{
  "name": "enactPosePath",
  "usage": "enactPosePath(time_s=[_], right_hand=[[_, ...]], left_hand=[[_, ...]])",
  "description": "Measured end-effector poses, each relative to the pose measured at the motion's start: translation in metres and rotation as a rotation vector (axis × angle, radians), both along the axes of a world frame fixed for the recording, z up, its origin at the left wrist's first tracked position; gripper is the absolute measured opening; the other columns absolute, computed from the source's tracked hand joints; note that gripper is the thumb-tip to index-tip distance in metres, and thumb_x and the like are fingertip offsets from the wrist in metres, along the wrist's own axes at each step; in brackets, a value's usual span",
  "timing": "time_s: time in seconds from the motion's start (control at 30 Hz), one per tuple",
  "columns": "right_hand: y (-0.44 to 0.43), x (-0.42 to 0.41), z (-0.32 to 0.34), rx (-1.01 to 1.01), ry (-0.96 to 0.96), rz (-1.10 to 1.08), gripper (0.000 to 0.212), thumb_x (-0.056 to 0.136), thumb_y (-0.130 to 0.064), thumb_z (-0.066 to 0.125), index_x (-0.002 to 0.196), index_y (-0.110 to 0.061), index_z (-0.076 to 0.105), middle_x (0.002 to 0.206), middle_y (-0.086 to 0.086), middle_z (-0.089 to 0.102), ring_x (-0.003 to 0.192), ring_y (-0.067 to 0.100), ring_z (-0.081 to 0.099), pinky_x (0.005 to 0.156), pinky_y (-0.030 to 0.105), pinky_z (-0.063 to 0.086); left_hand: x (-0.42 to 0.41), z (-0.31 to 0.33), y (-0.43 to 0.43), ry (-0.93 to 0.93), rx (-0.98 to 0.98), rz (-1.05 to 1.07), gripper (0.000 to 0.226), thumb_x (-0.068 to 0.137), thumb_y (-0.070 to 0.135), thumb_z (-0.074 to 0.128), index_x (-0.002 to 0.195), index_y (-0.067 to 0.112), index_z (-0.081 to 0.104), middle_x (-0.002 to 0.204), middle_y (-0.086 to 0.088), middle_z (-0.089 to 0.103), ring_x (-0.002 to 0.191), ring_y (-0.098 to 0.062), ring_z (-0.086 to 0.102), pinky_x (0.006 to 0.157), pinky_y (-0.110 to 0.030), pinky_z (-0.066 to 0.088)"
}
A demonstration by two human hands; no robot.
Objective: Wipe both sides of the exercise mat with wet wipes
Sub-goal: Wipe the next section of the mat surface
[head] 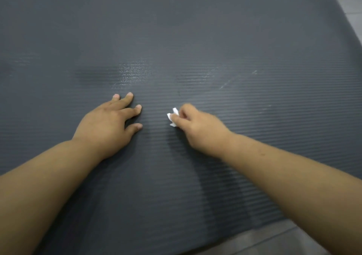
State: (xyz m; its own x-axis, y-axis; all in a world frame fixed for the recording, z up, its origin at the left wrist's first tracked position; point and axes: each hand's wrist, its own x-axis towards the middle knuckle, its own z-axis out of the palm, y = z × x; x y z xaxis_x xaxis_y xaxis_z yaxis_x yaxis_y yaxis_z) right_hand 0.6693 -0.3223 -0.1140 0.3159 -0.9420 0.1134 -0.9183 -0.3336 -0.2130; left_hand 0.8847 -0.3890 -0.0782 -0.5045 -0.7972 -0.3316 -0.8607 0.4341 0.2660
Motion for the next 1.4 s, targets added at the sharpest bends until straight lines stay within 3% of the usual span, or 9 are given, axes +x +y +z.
enactPosePath(time_s=[0.1,0.23,0.37,0.5,0.73,0.97,1.07,1.23,1.4], right_hand=[[-0.024,-0.068,0.001,-0.001,0.143,-0.355,0.036,0.098,-0.04,0.035,0.116,-0.021,0.06,0.112,0.007,0.056,0.102,0.027,0.055,0.078,0.03,0.041],[-0.052,-0.097,0.004,0.02,0.176,-0.939,0.033,0.099,-0.024,0.037,0.121,-0.01,0.058,0.122,0.02,0.049,0.106,0.038,0.051,0.089,0.037,0.04],[-0.071,0.001,-0.013,-0.001,-0.061,-0.509,0.029,0.095,-0.015,0.043,0.117,-0.011,0.06,0.117,0.017,0.055,0.1,0.033,0.056,0.085,0.034,0.045],[-0.065,0.014,-0.01,-0.081,-0.054,-0.005,0.033,0.087,-0.023,0.045,0.104,-0.006,0.068,0.086,0.016,0.062,0.061,0.031,0.06,0.045,0.027,0.043],[-0.107,-0.097,0.004,0.138,0.097,-1.038,0.029,0.094,-0.005,0.038,0.113,0.0,0.059,0.122,0.022,0.052,0.11,0.035,0.05,0.093,0.032,0.039],[-0.106,0.065,0.001,0.176,-0.046,0.059,0.031,0.097,-0.017,0.044,0.123,-0.007,0.056,0.114,0.017,0.053,0.089,0.028,0.056,0.072,0.031,0.04],[-0.104,0.01,-0.003,-0.028,-0.046,-0.214,0.029,0.093,-0.014,0.049,0.118,-0.006,0.06,0.105,0.023,0.053,0.076,0.038,0.058,0.066,0.04,0.05],[-0.103,-0.063,0.0,0.124,0.031,-0.902,0.033,0.094,-0.007,0.035,0.118,-0.002,0.056,0.122,0.021,0.049,0.11,0.032,0.049,0.094,0.031,0.036],[-0.079,0.071,-0.006,0.156,-0.075,-0.213,0.049,0.093,-0.016,0.02,0.131,-0.006,0.048,0.126,0.016,0.05,0.114,0.03,0.047,0.094,0.025,0.03]], left_hand=[[0.003,0.0,-0.004,0.048,0.015,0.015,0.053,0.092,0.049,0.046,0.142,0.037,0.034,0.155,0.018,0.012,0.144,-0.006,0.009,0.11,-0.031,0.025],[0.011,-0.003,-0.014,0.11,-0.02,0.059,0.054,0.089,0.039,0.056,0.139,0.026,0.044,0.151,0.014,0.027,0.137,-0.011,0.029,0.108,-0.031,0.028],[0.016,-0.011,-0.024,0.07,-0.061,0.09,0.067,0.085,0.039,0.062,0.143,0.016,0.038,0.155,0.001,0.019,0.14,-0.022,0.021,0.116,-0.033,0.017],[0.021,-0.016,-0.028,-0.008,-0.049,0.08,0.071,0.084,0.054,0.051,0.146,0.027,0.03,0.158,0.001,0.012,0.144,-0.027,0.008,0.118,-0.042,0.008],[0.018,-0.015,-0.03,0.018,-0.05,0.095,0.067,0.084,0.06,0.047,0.144,0.036,0.03,0.157,0.01,0.011,0.144,-0.02,0.007,0.117,-0.029,0.005],[0.025,-0.005,-0.032,0.036,-0.004,0.085,0.067,0.082,0.058,0.052,0.143,0.036,0.033,0.156,0.016,0.013,0.144,-0.011,0.009,0.115,-0.03,0.015],[0.043,0.0,-0.042,-0.002,0.045,-0.006,0.069,0.081,0.061,0.046,0.144,0.035,0.032,0.154,0.022,0.011,0.143,-0.003,0.009,0.117,-0.031,0.018],[0.072,0.005,-0.047,-0.143,0.08,-0.196,0.085,0.071,0.069,0.018,0.148,0.033,0.016,0.15,0.02,-0.009,0.144,-0.006,0.0,0.115,-0.022,0.002],[0.074,0.015,-0.041,-0.409,0.136,-0.318,0.07,0.092,0.059,0.022,0.149,0.031,-0.007,0.153,0.012,-0.024,0.144,-0.009,-0.012,0.115,-0.024,0.001]])
